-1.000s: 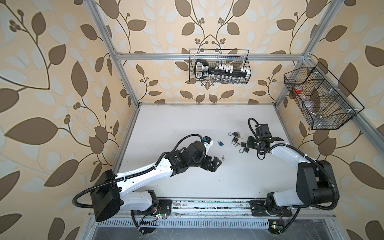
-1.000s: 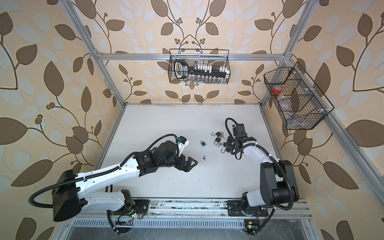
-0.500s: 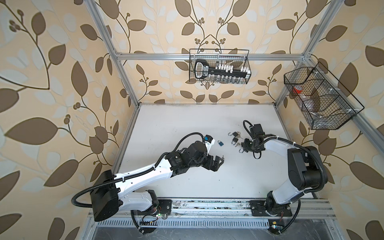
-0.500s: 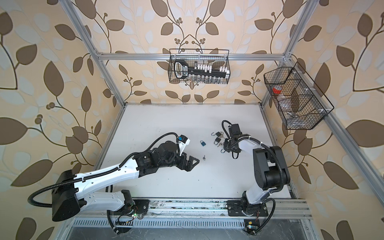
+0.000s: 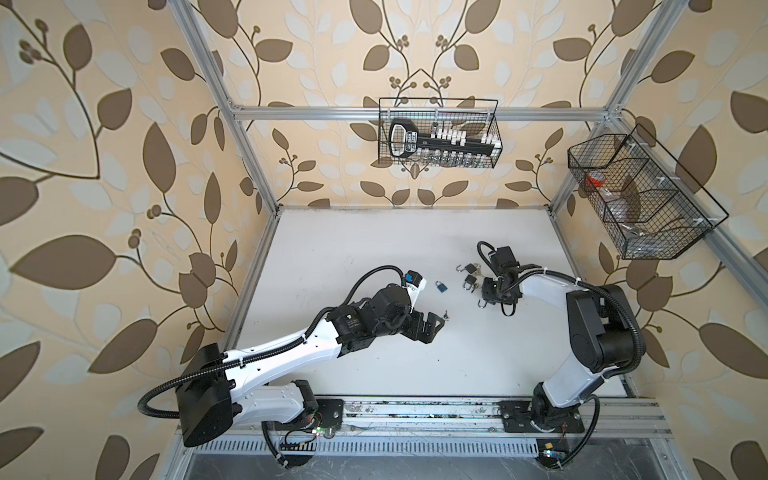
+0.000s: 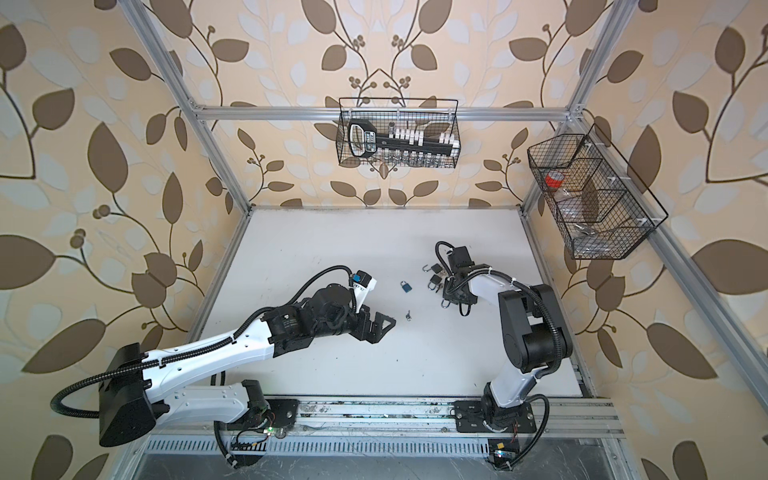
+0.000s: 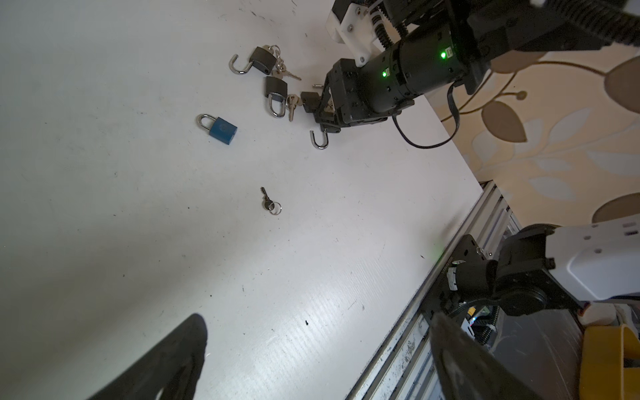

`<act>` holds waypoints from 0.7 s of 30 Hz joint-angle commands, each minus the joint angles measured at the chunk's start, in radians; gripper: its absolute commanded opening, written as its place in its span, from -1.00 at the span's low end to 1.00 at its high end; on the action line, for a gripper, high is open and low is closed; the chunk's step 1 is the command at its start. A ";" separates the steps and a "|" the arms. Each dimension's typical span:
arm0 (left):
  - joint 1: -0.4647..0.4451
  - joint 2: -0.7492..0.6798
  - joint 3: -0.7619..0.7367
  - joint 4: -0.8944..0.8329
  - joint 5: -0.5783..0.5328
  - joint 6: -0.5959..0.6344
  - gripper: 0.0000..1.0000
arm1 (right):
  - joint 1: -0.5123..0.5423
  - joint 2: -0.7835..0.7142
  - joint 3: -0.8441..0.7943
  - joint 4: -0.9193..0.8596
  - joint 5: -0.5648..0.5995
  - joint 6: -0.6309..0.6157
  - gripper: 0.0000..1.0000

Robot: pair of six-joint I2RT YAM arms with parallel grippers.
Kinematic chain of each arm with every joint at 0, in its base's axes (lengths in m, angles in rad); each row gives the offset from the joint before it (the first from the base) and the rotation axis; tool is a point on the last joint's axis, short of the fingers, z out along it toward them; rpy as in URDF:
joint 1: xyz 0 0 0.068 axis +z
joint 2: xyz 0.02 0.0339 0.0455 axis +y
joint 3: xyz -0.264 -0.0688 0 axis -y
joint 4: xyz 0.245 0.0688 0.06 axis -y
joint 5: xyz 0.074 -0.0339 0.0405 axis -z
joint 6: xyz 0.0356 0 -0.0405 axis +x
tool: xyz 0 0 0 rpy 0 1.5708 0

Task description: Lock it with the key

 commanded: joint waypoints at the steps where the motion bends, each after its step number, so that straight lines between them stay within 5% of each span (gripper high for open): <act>1: -0.002 -0.032 -0.007 0.011 -0.020 0.011 0.98 | 0.011 -0.004 -0.021 -0.044 0.002 0.020 -0.20; 21: 0.005 -0.114 -0.077 -0.015 -0.090 0.004 0.98 | 0.184 -0.433 -0.337 -0.039 -0.084 0.250 -0.34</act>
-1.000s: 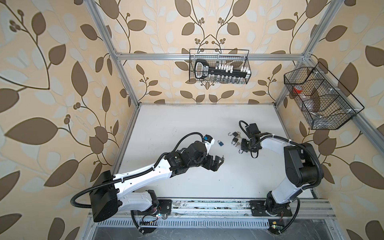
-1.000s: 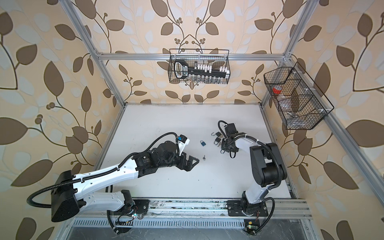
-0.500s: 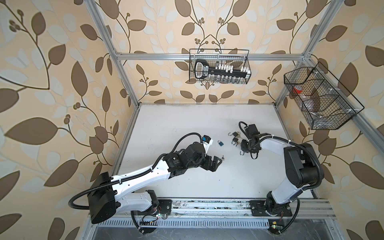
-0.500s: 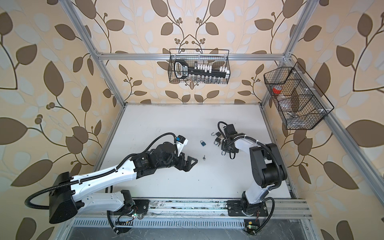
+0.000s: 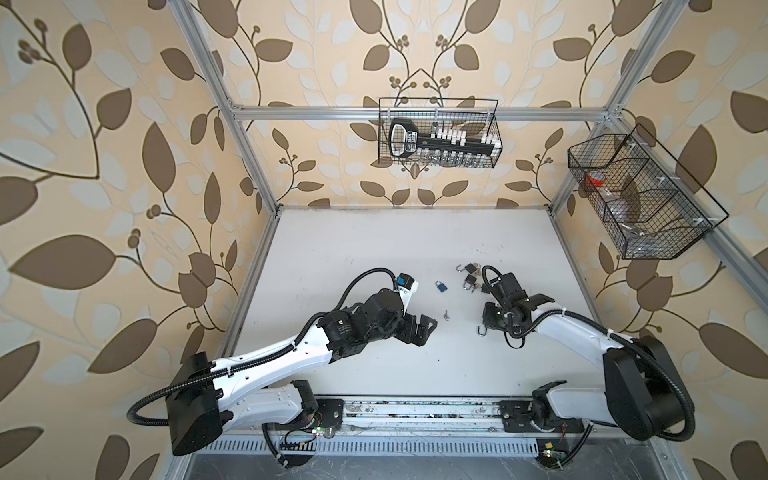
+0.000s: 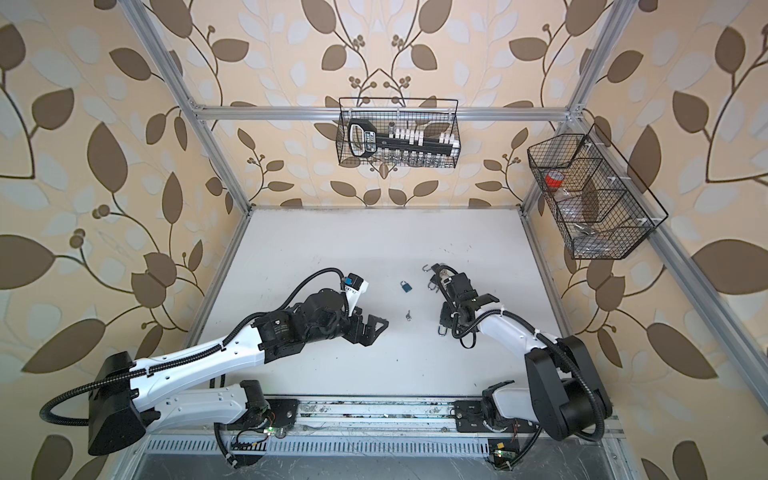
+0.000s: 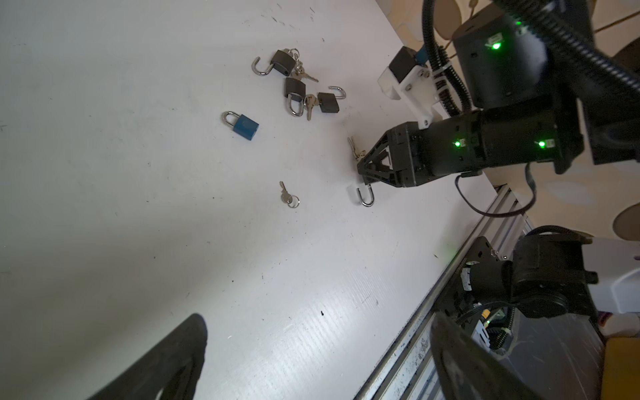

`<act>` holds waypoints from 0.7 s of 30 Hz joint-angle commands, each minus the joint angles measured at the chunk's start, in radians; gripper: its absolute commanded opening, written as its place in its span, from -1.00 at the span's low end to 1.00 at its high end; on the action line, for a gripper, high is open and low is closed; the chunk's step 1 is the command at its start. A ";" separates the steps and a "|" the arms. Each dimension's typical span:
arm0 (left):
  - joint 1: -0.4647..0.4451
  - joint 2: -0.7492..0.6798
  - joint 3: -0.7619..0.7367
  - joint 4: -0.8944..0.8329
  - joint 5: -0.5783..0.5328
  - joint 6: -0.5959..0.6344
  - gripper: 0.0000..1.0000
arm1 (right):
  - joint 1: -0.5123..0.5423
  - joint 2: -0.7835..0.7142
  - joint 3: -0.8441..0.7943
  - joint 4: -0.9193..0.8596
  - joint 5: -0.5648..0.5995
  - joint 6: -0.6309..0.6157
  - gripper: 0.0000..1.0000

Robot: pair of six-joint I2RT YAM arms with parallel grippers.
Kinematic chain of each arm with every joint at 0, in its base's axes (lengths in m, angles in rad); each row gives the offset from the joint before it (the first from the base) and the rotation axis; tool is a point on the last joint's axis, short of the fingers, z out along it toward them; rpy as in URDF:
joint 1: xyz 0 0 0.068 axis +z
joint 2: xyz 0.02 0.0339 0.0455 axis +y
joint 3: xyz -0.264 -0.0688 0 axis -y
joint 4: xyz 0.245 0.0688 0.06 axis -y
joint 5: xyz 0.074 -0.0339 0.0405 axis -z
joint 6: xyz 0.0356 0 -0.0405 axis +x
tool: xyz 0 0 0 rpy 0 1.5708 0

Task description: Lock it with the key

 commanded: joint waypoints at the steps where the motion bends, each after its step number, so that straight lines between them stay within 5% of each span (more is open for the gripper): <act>1: 0.004 -0.030 -0.011 0.004 -0.037 0.009 0.98 | 0.040 -0.029 -0.020 -0.016 -0.025 0.076 -0.34; 21: 0.014 -0.081 -0.032 -0.055 -0.072 -0.015 0.98 | 0.234 0.086 0.011 -0.002 -0.037 0.176 -0.15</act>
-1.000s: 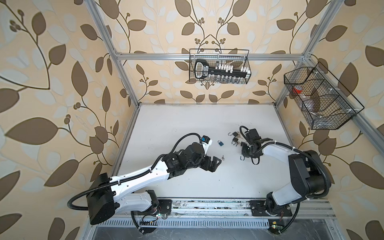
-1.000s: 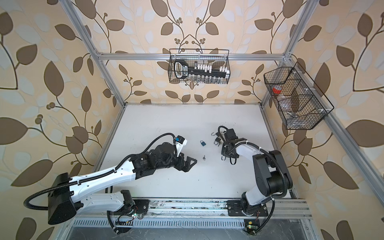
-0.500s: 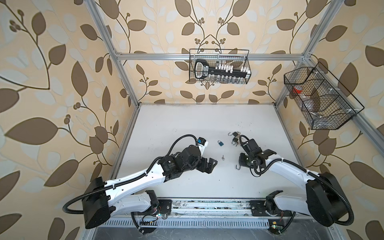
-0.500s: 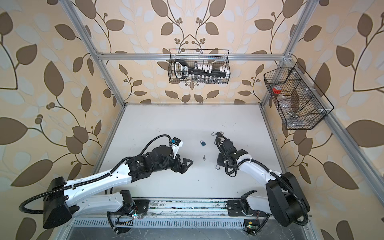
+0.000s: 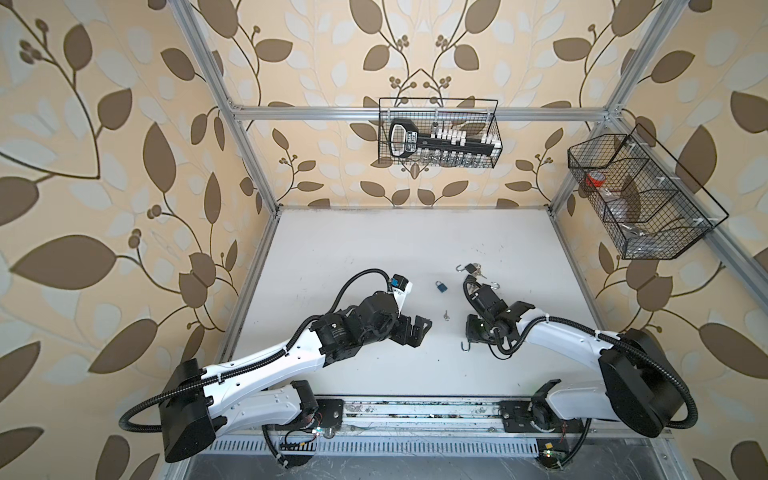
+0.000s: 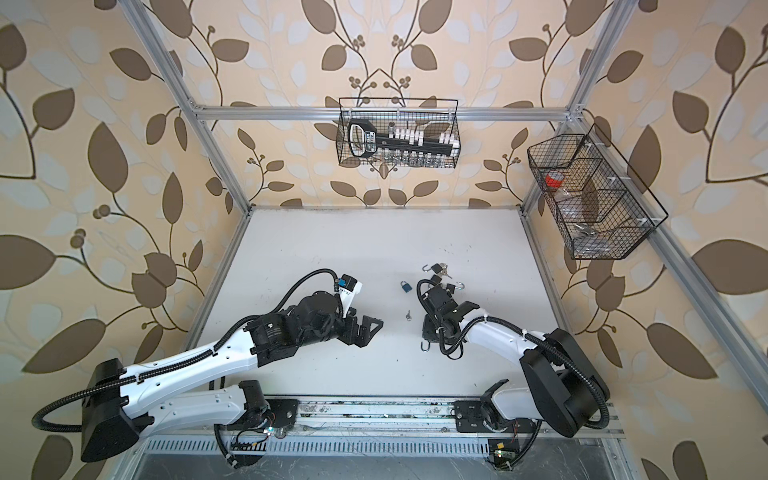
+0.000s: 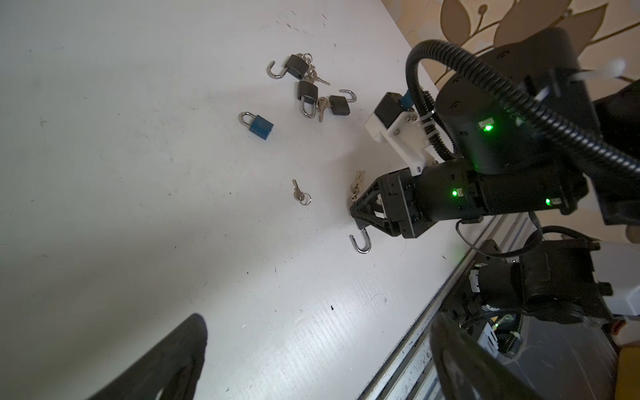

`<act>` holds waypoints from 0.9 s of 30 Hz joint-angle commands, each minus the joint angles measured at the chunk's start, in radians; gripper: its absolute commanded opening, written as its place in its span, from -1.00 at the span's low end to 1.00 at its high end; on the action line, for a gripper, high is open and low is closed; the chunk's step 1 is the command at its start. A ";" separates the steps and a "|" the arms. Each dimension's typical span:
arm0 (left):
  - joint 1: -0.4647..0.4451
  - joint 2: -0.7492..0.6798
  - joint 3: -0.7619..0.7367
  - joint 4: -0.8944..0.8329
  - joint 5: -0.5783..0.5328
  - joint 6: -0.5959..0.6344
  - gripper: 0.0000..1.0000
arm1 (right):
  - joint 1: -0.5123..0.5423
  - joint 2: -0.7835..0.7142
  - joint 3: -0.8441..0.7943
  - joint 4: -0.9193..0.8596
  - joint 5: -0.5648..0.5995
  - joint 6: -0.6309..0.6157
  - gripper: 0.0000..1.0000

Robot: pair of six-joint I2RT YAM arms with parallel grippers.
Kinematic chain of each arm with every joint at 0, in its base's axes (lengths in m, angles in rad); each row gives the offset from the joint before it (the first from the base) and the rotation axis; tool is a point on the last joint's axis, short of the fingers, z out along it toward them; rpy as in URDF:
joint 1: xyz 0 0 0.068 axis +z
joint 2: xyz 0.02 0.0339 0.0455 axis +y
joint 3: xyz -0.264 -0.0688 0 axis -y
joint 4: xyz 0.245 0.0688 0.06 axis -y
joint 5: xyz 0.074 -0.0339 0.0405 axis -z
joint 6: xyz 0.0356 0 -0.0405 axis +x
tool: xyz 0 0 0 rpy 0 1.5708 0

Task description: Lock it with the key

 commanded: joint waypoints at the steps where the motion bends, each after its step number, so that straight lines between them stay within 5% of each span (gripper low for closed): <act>1: 0.015 -0.034 -0.015 -0.018 -0.041 -0.011 0.98 | 0.015 0.020 0.015 -0.008 -0.017 0.015 -0.13; 22: 0.144 -0.126 -0.074 -0.042 0.035 -0.050 0.98 | 0.214 0.016 0.033 0.088 -0.113 0.079 0.04; 27: 0.230 -0.182 -0.107 -0.047 0.082 -0.074 0.98 | 0.274 -0.014 0.062 -0.043 0.065 0.083 0.04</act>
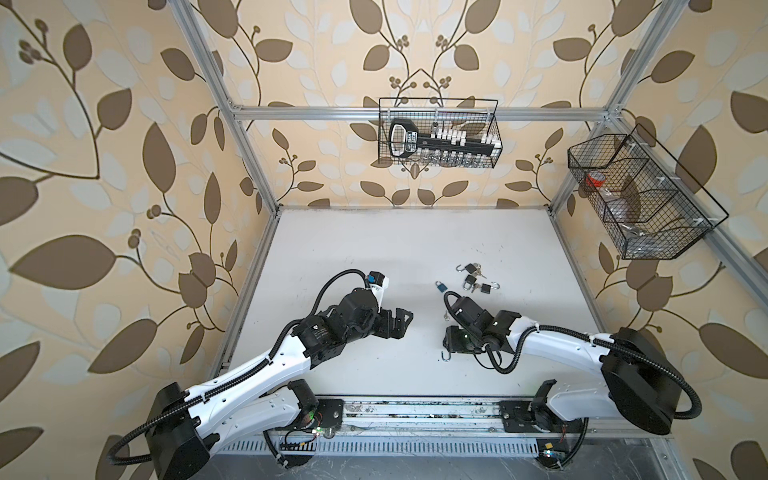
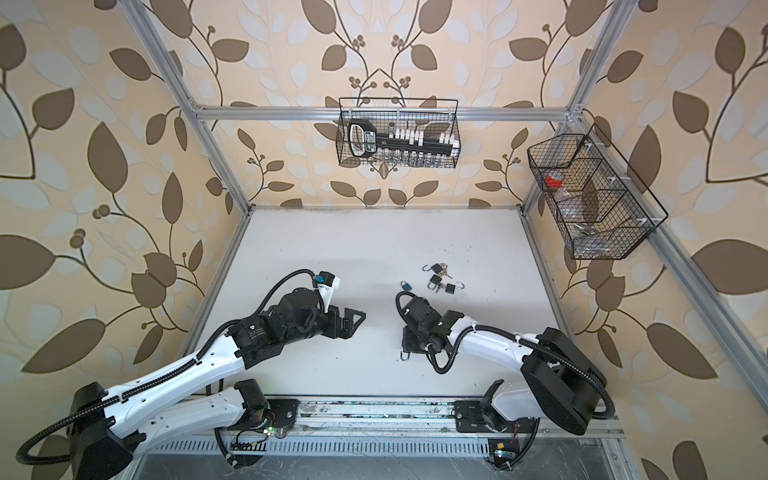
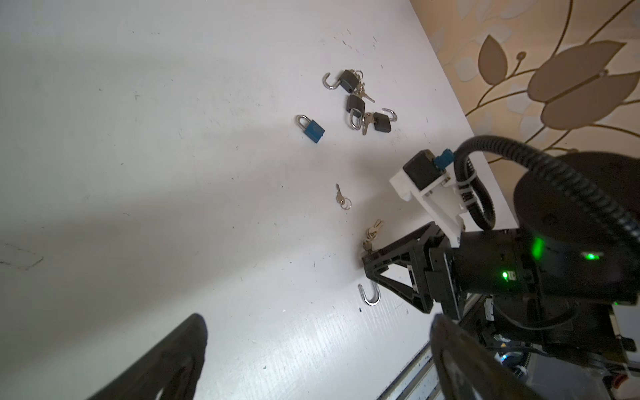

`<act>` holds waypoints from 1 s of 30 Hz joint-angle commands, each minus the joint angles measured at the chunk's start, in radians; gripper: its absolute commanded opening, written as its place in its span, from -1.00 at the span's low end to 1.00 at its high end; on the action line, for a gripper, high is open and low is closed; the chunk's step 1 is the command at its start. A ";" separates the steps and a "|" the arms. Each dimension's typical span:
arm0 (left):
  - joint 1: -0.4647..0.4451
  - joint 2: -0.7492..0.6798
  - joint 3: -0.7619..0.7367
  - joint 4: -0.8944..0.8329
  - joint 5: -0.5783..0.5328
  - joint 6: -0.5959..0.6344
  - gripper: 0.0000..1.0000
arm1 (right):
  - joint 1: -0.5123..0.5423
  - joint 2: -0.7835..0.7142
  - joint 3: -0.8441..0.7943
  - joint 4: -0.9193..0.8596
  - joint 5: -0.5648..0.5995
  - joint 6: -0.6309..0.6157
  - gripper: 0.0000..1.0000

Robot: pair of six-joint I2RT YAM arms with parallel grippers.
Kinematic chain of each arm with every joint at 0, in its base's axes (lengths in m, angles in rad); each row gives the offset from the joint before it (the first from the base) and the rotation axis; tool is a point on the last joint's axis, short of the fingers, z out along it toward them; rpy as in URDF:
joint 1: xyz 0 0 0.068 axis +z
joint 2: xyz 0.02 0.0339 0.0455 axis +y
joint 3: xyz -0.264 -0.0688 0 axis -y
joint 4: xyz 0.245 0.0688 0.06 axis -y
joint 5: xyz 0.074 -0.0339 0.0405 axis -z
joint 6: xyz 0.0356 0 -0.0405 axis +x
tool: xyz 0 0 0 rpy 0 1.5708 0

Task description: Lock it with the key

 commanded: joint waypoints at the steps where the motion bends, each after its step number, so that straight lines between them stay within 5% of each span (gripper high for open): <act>1: 0.063 -0.058 -0.032 -0.003 0.050 -0.027 0.98 | 0.033 -0.023 0.036 -0.121 0.144 0.023 0.04; 12: 0.305 -0.069 -0.046 -0.035 0.203 -0.090 0.98 | 0.145 -0.057 -0.015 -0.167 0.147 0.047 -0.32; 19: 0.346 -0.076 -0.047 -0.030 0.230 -0.097 0.98 | 0.177 -0.019 -0.019 -0.149 0.136 0.048 -0.77; 30: 0.436 -0.105 -0.048 -0.079 0.240 -0.127 0.98 | 0.187 0.055 -0.015 -0.041 0.071 0.020 -0.87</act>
